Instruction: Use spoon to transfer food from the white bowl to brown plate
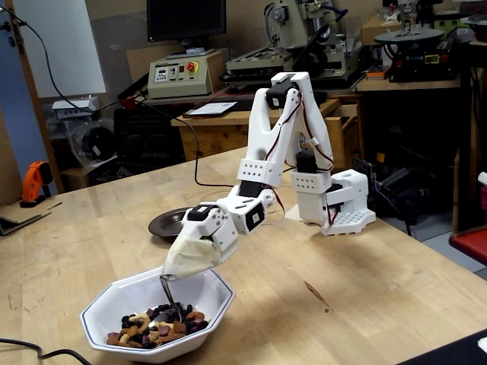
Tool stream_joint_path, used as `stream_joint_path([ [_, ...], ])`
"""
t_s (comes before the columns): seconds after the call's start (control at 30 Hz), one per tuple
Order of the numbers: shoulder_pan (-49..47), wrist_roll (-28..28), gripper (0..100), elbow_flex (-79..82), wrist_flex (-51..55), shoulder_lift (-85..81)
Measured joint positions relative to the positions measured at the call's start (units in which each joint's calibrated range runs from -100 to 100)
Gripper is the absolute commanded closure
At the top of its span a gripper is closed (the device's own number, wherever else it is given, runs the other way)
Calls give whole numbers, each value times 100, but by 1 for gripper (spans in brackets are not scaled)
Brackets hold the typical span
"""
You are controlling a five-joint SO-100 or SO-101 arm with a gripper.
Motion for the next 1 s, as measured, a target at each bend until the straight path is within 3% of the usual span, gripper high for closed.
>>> stream_joint_path([
  [1.0, 737, -15, 96, -135, -361, -283],
])
